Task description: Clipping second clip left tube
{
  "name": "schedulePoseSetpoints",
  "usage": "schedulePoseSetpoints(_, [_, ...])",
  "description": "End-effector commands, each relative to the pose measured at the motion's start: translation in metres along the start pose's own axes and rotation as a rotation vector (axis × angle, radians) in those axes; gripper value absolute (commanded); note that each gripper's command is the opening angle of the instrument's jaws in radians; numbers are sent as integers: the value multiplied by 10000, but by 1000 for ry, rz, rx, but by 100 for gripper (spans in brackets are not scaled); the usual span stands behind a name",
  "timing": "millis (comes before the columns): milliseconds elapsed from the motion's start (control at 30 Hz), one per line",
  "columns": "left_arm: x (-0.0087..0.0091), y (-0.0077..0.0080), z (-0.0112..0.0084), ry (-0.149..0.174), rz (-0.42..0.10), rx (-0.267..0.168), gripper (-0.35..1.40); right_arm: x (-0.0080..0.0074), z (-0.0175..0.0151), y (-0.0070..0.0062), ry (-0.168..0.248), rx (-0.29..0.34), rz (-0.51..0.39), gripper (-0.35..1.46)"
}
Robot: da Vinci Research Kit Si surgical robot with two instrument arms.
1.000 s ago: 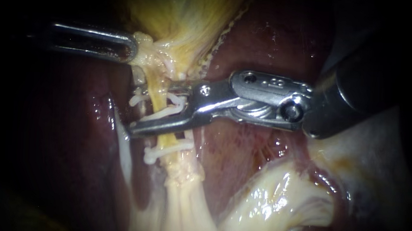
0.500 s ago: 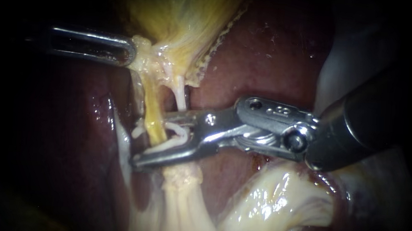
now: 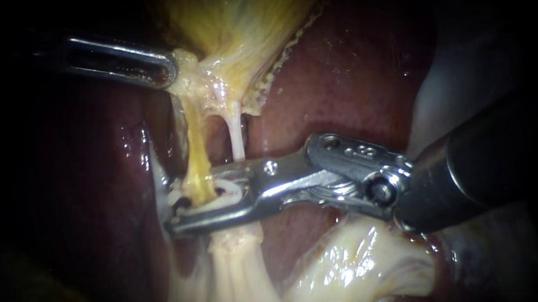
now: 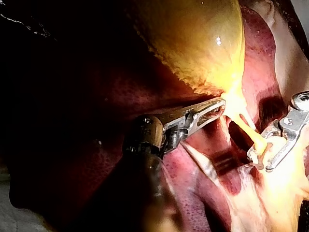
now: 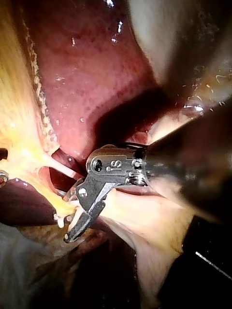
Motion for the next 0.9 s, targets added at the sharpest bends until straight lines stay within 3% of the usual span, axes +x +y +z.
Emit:
schedulePoseSetpoints(33, [0, 0, 0, 0, 0, 0, -35, 0, -2, 1, 2, -5, 3, 6])
schedulePoseSetpoints(300, [0, 0, 0, 0, 0, 0, -35, -1, -6, 4, 2, -4, 32, -16])
schedulePoseSetpoints(367, [0, 0, 0, 0, 0, 0, -35, -1, -6, 4, 2, -4, 38, -35])
schedulePoseSetpoints(900, [1, 0, -1, 0, 0, 0, -35, -2, -8, 4, 4, -9, 61, -35])
